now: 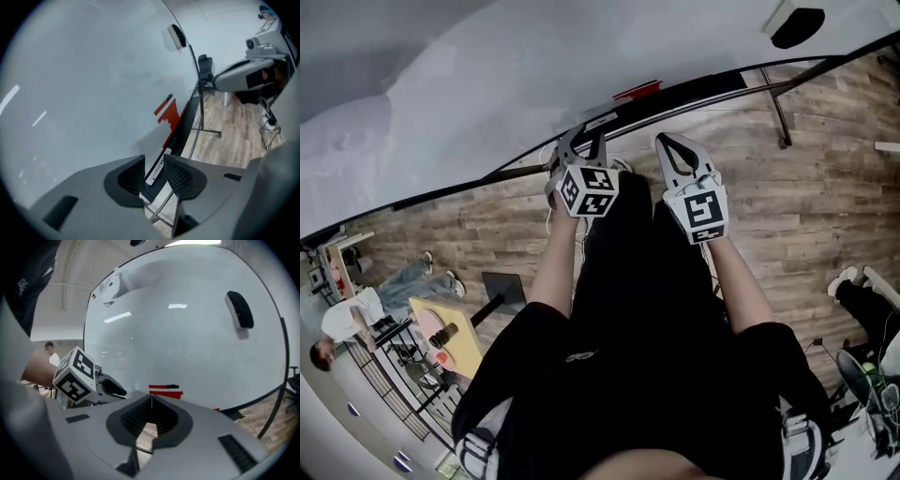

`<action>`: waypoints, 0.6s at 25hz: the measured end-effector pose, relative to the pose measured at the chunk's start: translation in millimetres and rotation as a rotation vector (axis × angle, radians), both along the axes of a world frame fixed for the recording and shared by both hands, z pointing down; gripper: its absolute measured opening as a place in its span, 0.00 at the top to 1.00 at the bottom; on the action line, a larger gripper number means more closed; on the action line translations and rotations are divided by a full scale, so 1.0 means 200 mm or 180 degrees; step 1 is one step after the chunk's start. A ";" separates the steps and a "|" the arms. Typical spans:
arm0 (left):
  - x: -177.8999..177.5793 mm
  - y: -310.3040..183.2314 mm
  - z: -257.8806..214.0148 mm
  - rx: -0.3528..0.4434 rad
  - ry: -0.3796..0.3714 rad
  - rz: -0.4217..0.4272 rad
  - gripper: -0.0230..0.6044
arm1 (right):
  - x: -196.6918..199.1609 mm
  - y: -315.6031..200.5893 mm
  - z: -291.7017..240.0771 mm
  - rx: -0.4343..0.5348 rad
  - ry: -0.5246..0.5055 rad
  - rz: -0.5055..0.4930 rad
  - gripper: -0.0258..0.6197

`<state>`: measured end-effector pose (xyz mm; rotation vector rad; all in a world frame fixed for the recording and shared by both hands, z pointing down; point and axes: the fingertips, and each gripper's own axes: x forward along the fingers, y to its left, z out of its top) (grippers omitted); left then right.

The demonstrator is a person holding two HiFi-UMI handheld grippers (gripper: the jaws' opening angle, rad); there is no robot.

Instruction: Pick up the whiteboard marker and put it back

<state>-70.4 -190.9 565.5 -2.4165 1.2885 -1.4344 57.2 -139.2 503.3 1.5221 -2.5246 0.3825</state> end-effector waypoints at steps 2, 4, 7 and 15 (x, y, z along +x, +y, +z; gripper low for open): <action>-0.05 0.03 -0.07 0.0062 0.0305 -0.0219 0.78 | -0.06 -0.01 -0.05 0.0074 0.0017 -0.0046 0.95; -0.12 0.04 -0.14 0.0090 0.0685 -0.0436 0.78 | -0.13 -0.02 -0.09 0.0127 0.0015 -0.0067 0.95; -0.20 0.07 -0.26 0.0162 0.1255 -0.0704 0.79 | -0.23 -0.03 -0.16 0.0197 0.0029 -0.0111 0.95; -0.50 0.23 -0.55 0.0706 0.1838 -0.0843 0.93 | -0.55 0.04 -0.35 0.0431 0.0122 -0.0167 0.95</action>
